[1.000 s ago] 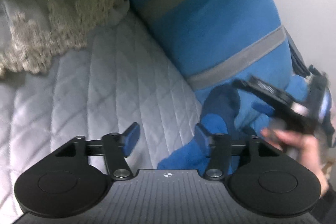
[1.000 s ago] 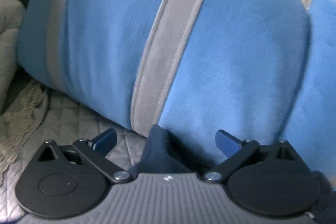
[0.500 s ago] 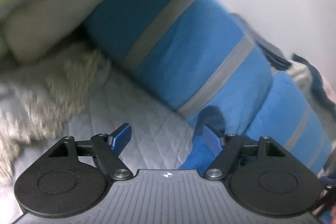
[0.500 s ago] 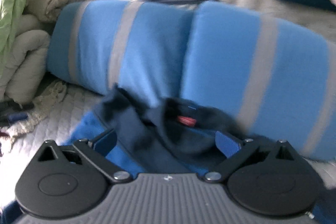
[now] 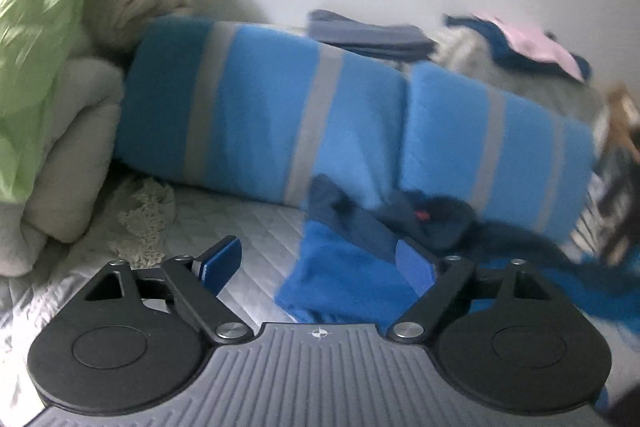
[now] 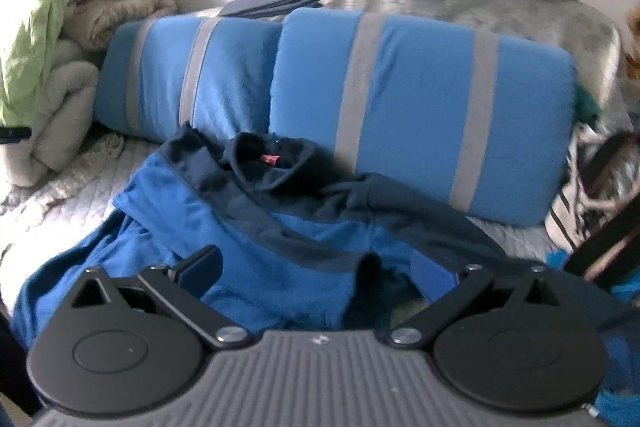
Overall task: Fold clothes
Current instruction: 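Move both open grippers back over the spread hoodie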
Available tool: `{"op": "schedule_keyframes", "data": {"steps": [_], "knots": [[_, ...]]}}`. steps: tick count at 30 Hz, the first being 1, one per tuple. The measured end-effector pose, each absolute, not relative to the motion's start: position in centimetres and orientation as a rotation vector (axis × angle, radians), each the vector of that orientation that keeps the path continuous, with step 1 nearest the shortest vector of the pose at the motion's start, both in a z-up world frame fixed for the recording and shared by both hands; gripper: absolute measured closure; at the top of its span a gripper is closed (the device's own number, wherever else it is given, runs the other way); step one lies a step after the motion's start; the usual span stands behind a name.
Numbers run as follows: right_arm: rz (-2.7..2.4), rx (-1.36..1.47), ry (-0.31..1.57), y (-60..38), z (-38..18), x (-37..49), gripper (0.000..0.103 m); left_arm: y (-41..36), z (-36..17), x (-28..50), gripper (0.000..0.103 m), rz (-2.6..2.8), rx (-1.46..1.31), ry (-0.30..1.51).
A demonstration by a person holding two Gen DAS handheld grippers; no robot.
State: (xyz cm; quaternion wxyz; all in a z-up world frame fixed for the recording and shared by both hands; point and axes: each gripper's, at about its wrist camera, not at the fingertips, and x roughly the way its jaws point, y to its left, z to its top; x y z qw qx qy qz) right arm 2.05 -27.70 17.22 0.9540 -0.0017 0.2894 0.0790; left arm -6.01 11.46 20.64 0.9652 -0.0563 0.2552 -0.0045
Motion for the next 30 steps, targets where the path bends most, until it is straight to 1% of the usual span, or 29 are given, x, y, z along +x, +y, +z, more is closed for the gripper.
{"op": "schedule_keyframes", "data": {"steps": [6, 10, 16, 23, 30], "knots": [[0.121, 0.115, 0.636, -31.1, 18.3, -0.6, 0.0, 7.4, 22.7, -7.7, 0.018, -0.068, -0.074, 0.637], [0.089, 0.179, 0.656, -33.1, 19.0, -2.0, 0.0, 5.1, 23.0, -8.0, 0.018, -0.106, -0.025, 0.671], [0.029, 0.178, 0.665, -35.6, 19.4, -3.4, 0.0, 1.8, 23.1, -7.0, 0.018, -0.158, 0.004, 0.688], [-0.079, 0.214, 0.681, -40.4, 18.1, -4.8, 0.0, -1.9, 22.1, -4.2, 0.018, -0.236, 0.007, 0.703], [-0.255, 0.319, 0.655, -48.3, 15.3, -7.1, 0.0, -5.9, 19.9, -0.5, 0.018, -0.323, 0.007, 0.713]]}}
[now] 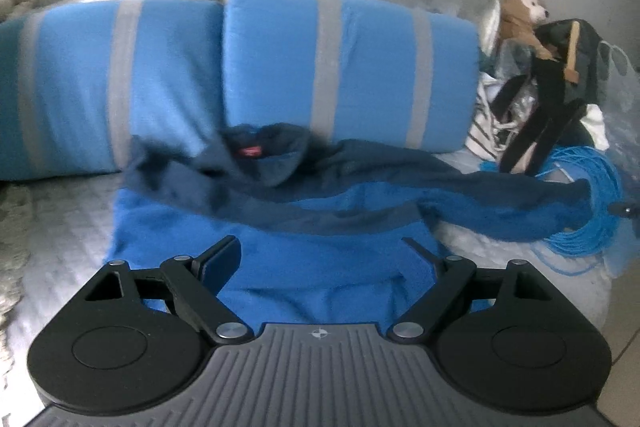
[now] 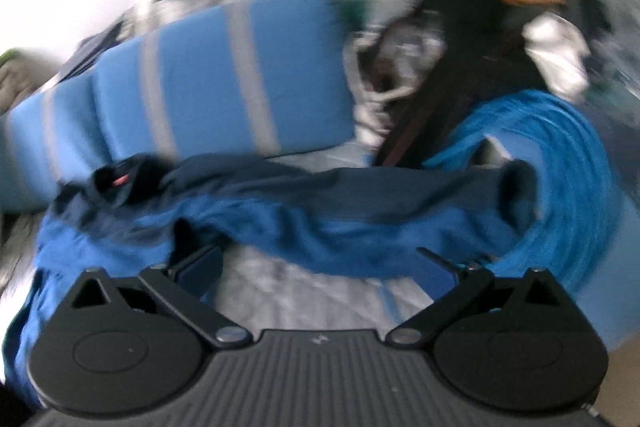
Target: Fold clothes
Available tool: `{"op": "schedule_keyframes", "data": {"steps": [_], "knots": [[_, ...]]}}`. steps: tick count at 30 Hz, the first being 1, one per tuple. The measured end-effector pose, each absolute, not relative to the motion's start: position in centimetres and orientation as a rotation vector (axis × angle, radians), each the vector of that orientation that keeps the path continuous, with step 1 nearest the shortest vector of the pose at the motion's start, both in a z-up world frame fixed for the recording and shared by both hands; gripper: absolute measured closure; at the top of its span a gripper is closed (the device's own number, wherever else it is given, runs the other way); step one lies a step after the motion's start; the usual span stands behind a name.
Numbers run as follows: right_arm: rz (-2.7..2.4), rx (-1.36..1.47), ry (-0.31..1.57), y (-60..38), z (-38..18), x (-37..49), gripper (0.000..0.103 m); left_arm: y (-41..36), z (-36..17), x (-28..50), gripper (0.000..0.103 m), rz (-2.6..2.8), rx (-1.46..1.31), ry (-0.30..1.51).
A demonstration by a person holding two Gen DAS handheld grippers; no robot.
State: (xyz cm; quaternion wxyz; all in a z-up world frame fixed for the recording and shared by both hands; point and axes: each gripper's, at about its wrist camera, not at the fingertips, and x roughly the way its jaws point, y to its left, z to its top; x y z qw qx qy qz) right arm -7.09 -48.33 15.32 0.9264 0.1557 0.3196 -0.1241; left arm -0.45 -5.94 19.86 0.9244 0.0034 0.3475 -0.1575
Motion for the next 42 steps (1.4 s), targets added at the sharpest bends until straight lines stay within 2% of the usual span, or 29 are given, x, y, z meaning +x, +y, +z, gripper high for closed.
{"op": "schedule_keyframes", "data": {"steps": [9, 15, 21, 22, 23, 24, 25, 32, 42], "knots": [[-0.443, 0.34, 0.621, -55.1, 9.4, -8.0, 0.0, -10.0, 14.1, 4.9, 0.018, -0.4, -0.033, 0.756], [-0.511, 0.133, 0.585, -55.9, 7.6, -5.0, 0.002, -10.9, 10.3, 7.4, 0.018, -0.416, -0.052, 0.764], [-0.544, -0.002, 0.663, -57.6, 5.3, -0.3, 0.02, -10.0, 8.8, 8.7, 0.018, -0.398, -0.05, 0.777], [-0.546, -0.007, 0.685, -57.9, 4.9, 0.3, 0.034, -9.7, 8.8, 8.8, 0.018, -0.4, -0.055, 0.776], [-0.551, -0.009, 0.708, -58.2, 4.5, 0.8, 0.065, -9.6, 8.8, 8.9, 0.018, -0.402, -0.058, 0.775], [-0.56, -0.003, 0.732, -58.5, 4.2, 1.2, 0.085, -9.4, 8.8, 8.8, 0.018, -0.406, -0.057, 0.773], [-0.573, 0.008, 0.75, -58.6, 4.1, 1.5, 0.097, -9.4, 8.9, 8.8, 0.018, -0.409, -0.058, 0.77], [-0.528, -0.06, 0.697, -53.3, 8.7, 2.1, 0.098, -9.6, 9.7, 8.5, 0.018, -0.451, -0.068, 0.75], [-0.257, -0.263, 0.637, -35.6, 14.8, 5.0, 0.098, -8.6, 10.3, 7.9, 0.018, -0.418, -0.055, 0.699]]}}
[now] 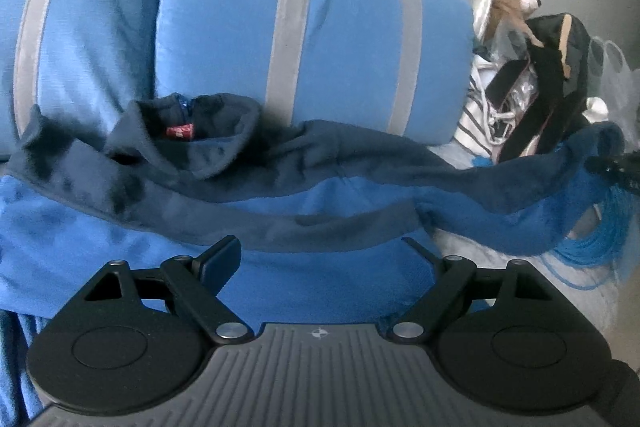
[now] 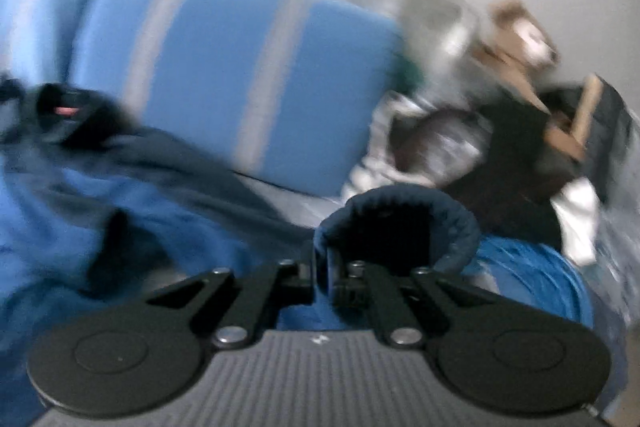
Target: Fold clothes
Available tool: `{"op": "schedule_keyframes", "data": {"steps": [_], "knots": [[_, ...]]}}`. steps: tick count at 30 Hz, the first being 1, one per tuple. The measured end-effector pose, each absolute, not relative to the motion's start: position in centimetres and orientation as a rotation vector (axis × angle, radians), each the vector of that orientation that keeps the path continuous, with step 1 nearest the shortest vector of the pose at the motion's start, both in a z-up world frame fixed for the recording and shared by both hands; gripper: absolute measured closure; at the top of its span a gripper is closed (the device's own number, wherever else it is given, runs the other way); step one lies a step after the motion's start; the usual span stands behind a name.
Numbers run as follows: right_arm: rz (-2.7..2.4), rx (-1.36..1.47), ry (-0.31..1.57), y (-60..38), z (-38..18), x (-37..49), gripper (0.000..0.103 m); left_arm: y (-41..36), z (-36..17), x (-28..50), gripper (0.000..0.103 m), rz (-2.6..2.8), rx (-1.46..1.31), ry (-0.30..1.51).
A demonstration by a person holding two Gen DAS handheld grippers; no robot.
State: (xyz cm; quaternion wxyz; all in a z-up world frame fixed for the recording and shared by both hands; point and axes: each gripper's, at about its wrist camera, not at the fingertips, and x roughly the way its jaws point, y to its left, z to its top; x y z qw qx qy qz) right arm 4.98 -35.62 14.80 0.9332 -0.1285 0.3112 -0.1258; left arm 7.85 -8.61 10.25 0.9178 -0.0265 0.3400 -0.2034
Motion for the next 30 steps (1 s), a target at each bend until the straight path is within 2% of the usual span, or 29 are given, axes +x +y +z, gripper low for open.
{"op": "schedule_keyframes", "data": {"steps": [5, 17, 23, 30], "knots": [[-0.054, -0.285, 0.635, -27.0, 14.2, 6.5, 0.098, -7.4, 10.5, 7.5, 0.018, -0.396, -0.053, 0.68], [0.223, -0.265, 0.711, -13.4, 7.0, 10.2, 0.098, -2.8, 10.7, 7.6, 0.018, -0.334, -0.142, 0.677], [0.242, -0.283, 0.74, -11.1, 4.7, 10.7, 0.098, -2.3, 10.9, 7.6, 0.018, -0.336, -0.149, 0.67], [0.242, -0.262, 0.745, -11.5, 4.7, 10.4, 0.096, -2.4, 10.8, 7.6, 0.018, -0.348, -0.148, 0.671]]}}
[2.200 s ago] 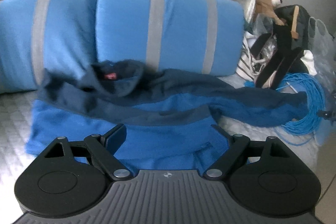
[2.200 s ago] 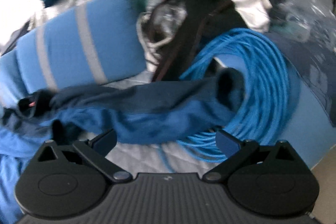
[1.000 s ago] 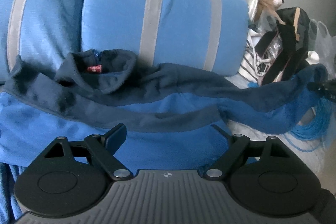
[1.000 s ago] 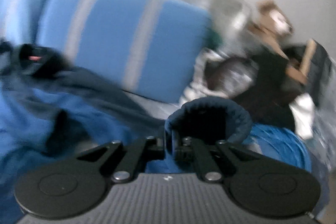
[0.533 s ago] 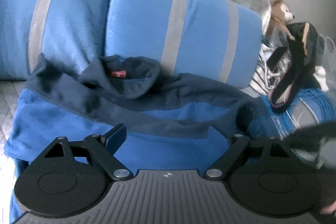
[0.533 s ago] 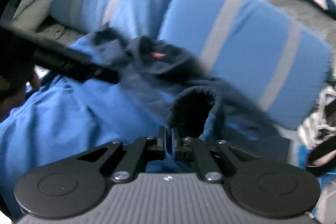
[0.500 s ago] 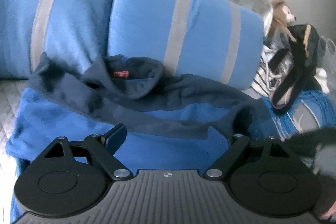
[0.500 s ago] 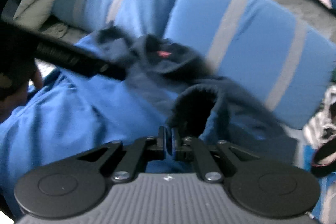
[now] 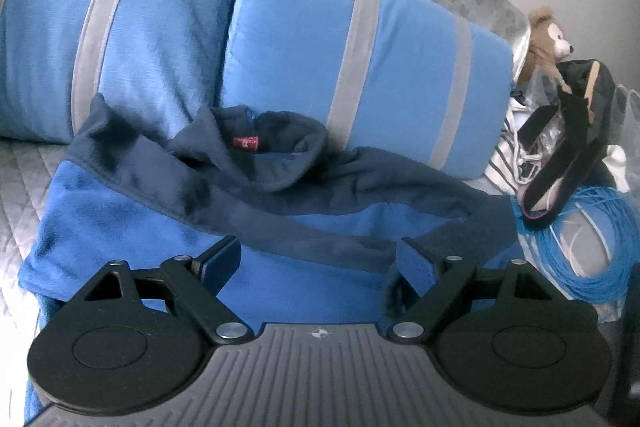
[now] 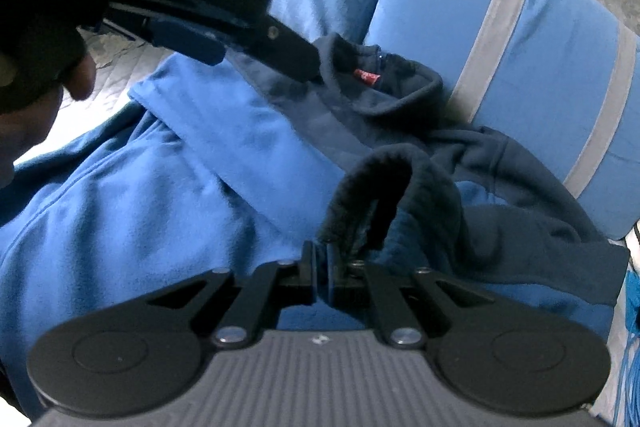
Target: Fold clothes
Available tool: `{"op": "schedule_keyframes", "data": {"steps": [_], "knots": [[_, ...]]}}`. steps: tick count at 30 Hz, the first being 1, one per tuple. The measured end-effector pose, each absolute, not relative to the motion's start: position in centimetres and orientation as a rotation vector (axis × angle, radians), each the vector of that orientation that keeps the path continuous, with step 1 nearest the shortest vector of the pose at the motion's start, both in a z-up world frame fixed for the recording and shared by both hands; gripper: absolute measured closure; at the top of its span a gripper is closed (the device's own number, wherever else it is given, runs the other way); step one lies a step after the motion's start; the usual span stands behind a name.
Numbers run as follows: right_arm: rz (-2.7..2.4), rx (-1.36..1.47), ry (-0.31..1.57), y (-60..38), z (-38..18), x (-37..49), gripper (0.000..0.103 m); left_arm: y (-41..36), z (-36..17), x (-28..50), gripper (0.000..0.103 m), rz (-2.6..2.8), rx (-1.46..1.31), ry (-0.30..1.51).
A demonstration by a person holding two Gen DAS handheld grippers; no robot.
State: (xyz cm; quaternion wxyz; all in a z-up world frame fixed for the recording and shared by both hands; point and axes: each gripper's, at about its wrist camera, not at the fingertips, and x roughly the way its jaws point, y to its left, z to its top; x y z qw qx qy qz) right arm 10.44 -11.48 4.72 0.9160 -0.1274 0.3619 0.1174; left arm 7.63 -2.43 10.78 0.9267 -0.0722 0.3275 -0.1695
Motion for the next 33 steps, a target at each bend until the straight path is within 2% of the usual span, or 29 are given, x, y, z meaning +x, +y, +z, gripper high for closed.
{"op": "schedule_keyframes", "data": {"steps": [1, 2, 3, 4, 5, 12, 22, 30, 33], "knots": [[0.25, -0.258, 0.74, -11.5, 4.9, 10.4, 0.086, -2.4, 10.8, 7.6, 0.018, -0.346, -0.148, 0.67], [0.264, -0.253, 0.734, -11.5, 5.0, 10.4, 0.061, -2.4, 10.8, 7.6, 0.018, -0.345, -0.148, 0.669], [0.277, -0.248, 0.727, -11.5, 5.2, 10.3, 0.045, -2.4, 10.8, 7.6, 0.018, -0.342, -0.148, 0.668], [0.29, -0.244, 0.714, -11.5, 5.4, 10.2, 0.008, -2.4, 10.8, 7.6, 0.018, -0.339, -0.148, 0.666], [0.301, -0.245, 0.687, -11.4, 5.7, 9.8, 0.001, -2.3, 10.8, 7.6, 0.018, -0.336, -0.148, 0.665], [0.301, -0.395, 0.622, -12.3, 6.5, 7.8, 0.0, -2.3, 10.6, 7.8, 0.018, -0.334, -0.146, 0.684], [0.341, -0.853, 0.592, -16.1, 3.1, 5.5, 0.0, -2.4, 10.2, 8.0, 0.018, -0.357, -0.146, 0.711], [0.339, -1.075, 0.565, -14.6, -0.3, 5.4, 0.015, -2.4, 10.0, 8.1, 0.018, -0.358, -0.16, 0.73], [0.352, -1.144, 0.552, -13.5, -1.4, 5.2, 0.024, -2.4, 9.8, 8.2, 0.018, -0.356, -0.163, 0.74]]}}
